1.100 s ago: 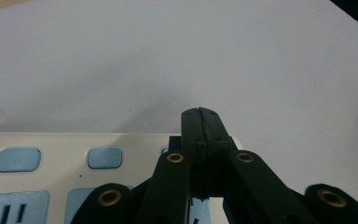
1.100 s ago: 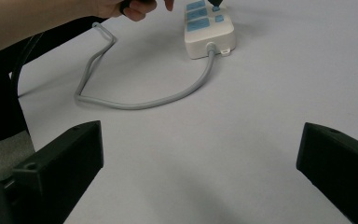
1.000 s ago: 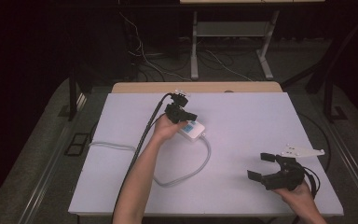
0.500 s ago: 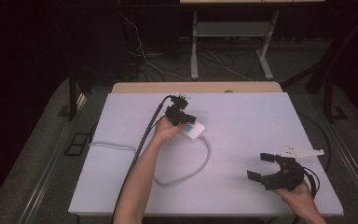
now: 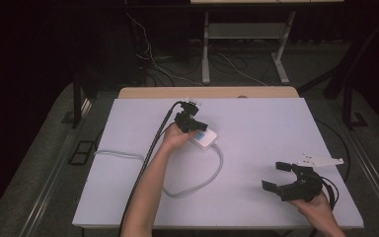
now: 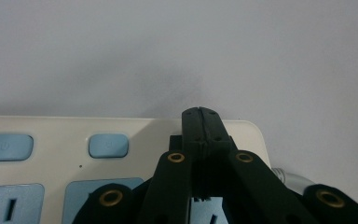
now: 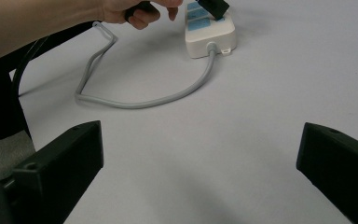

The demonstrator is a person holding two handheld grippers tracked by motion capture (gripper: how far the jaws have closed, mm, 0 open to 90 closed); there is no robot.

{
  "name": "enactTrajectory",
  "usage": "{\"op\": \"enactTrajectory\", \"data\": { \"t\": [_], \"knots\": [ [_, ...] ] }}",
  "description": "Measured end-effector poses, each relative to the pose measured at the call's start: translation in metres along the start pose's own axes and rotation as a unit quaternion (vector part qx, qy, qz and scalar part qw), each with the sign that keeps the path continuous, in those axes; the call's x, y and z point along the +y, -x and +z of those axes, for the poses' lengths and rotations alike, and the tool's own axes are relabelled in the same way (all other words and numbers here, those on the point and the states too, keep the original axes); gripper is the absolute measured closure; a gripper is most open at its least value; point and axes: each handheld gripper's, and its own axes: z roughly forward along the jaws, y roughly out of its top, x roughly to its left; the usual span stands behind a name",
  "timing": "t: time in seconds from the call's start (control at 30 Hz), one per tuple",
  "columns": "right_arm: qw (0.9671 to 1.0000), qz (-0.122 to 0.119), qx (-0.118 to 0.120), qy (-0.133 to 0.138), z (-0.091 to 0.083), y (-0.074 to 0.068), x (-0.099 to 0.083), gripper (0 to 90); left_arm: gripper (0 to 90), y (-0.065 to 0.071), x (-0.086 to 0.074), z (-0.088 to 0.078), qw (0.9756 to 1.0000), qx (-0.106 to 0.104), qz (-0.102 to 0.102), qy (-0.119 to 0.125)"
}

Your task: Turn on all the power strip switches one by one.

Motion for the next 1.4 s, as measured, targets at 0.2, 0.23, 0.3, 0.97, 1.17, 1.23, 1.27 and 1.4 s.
{"op": "enactTrajectory", "data": {
  "t": [0.2, 0.23, 0.3, 0.97, 1.17, 1.23, 1.27, 1.4],
  "knots": [
    [1.0000, 0.001, 0.002, 0.002, -0.001, 0.000, 0.000, 0.4, 90.0, -0.004, 0.000, 0.001, 0.9999, -0.010, -0.008, -0.004],
    [1.0000, 0.001, 0.002, 0.003, -0.001, 0.000, 0.000, 0.4, 90.0, -0.004, 0.000, 0.001, 0.9999, -0.010, -0.008, -0.004],
    [1.0000, 0.003, 0.002, 0.003, -0.001, 0.000, 0.000, 0.4, 90.0, -0.005, 0.000, 0.002, 0.9998, -0.014, -0.013, -0.006],
    [1.0000, 0.004, 0.000, 0.006, -0.002, 0.002, 0.000, 0.5, 90.0, -0.003, 0.000, 0.000, 0.9997, -0.009, -0.023, 0.001],
    [1.0000, 0.005, -0.002, 0.004, -0.001, 0.002, 0.000, 0.5, 89.9, -0.004, 0.000, -0.001, 0.9998, -0.006, -0.018, 0.004],
    [1.0000, 0.006, -0.002, 0.004, -0.001, 0.003, 0.000, 0.4, 89.9, -0.006, 0.001, -0.005, 0.9997, -0.007, -0.020, 0.009],
    [1.0000, 0.006, -0.002, 0.004, -0.001, 0.003, 0.000, 0.4, 89.9, -0.006, 0.001, -0.005, 0.9997, -0.007, -0.020, 0.009],
    [1.0000, 0.006, -0.002, 0.004, -0.001, 0.003, 0.000, 0.4, 89.9, -0.007, 0.003, -0.012, 0.9998, -0.002, -0.018, 0.012]
  ]
}}
